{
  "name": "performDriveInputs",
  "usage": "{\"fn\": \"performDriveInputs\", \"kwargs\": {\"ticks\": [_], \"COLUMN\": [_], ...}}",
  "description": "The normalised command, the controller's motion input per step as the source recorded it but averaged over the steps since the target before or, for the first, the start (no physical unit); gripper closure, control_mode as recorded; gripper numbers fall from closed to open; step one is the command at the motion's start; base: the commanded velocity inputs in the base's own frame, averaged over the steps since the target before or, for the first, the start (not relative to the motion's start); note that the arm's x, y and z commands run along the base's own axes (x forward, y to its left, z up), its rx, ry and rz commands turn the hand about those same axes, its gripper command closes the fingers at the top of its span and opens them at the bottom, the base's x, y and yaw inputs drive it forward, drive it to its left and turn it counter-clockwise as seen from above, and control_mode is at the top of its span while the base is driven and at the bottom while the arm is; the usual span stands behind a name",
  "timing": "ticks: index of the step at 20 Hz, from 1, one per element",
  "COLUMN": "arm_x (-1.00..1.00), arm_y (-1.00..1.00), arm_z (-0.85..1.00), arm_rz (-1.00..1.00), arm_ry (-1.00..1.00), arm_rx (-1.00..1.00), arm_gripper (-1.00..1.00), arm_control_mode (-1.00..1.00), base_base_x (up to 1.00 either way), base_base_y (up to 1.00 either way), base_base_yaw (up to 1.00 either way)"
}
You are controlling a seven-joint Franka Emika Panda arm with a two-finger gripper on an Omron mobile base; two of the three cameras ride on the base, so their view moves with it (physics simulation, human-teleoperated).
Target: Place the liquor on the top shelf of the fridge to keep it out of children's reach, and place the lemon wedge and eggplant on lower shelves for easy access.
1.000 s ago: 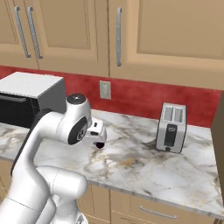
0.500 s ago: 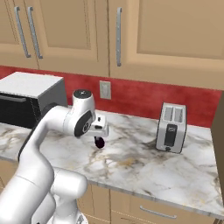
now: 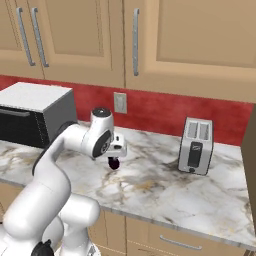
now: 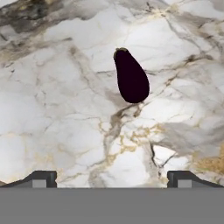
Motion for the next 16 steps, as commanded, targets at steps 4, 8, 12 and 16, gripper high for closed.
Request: {"fn": "performDriveInputs", "kwargs": {"ticks": [4, 8, 12, 16], "arm_x": [0.3, 0.29, 0.33, 0.33], "arm_y": [0.0, 0.0, 0.0, 0.0], "arm_z": [-0.38, -0.33, -0.26, -0.24], "arm_rz": [0.07, 0.06, 0.05, 0.04], "arm_ry": [0.0, 0.0, 0.0, 0.0], "arm_rx": [0.0, 0.0, 0.0, 0.0], "arm_gripper": [-1.0, -1.0, -1.0, -1.0], "arm_control_mode": [-1.0, -1.0, -1.0, -1.0], "base_base_x": [0.0, 0.0, 0.0, 0.0], "base_base_y": [0.0, 0.0, 0.0, 0.0], "base_base_yaw": [0.0, 0.0, 0.0, 0.0]}}
